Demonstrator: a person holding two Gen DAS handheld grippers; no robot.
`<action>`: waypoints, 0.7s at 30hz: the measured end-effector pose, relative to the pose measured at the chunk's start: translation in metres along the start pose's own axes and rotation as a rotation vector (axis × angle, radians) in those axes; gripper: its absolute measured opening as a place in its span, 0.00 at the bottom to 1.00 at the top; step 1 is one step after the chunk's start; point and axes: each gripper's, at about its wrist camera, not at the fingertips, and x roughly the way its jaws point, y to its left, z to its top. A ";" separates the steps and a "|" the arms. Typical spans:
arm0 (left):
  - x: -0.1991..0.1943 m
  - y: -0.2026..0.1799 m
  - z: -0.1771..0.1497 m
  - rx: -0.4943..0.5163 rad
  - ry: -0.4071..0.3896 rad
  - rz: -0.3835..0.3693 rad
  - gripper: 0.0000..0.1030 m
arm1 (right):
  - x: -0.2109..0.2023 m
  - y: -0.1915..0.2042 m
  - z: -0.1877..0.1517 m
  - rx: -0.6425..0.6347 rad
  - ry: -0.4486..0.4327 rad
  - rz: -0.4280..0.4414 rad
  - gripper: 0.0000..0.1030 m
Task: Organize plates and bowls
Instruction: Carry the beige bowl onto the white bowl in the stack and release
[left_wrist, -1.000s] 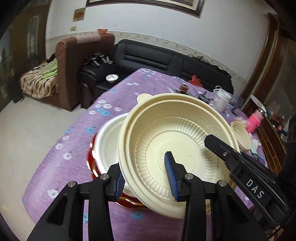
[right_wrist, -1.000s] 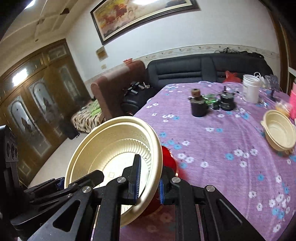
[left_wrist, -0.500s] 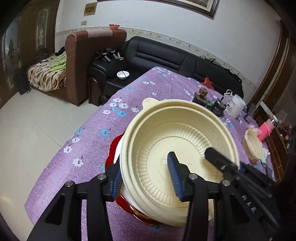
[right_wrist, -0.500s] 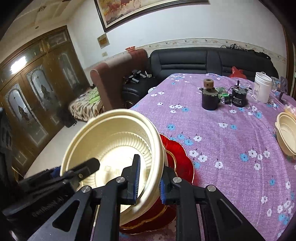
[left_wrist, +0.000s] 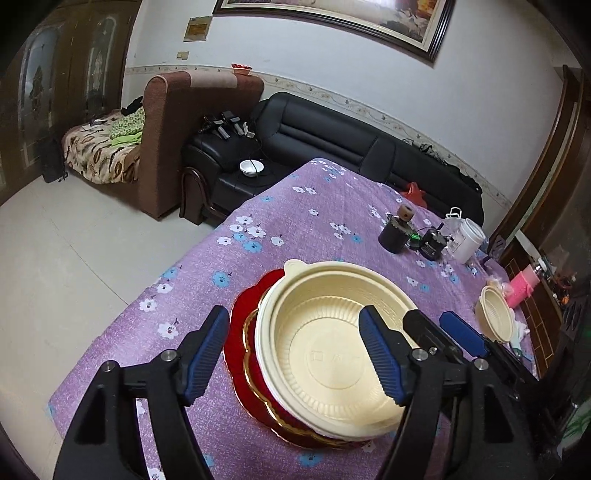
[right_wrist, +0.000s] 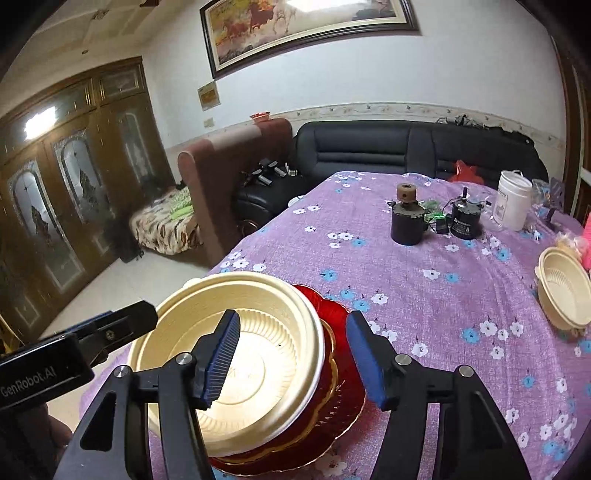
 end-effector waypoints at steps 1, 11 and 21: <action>-0.002 0.000 -0.001 -0.001 -0.002 -0.001 0.70 | -0.002 -0.002 0.000 0.010 -0.005 0.001 0.63; -0.040 -0.037 -0.024 0.121 -0.144 0.153 0.89 | -0.045 -0.032 -0.019 0.091 -0.026 -0.010 0.67; -0.054 -0.094 -0.061 0.280 -0.180 0.217 0.94 | -0.089 -0.081 -0.057 0.206 -0.028 -0.054 0.71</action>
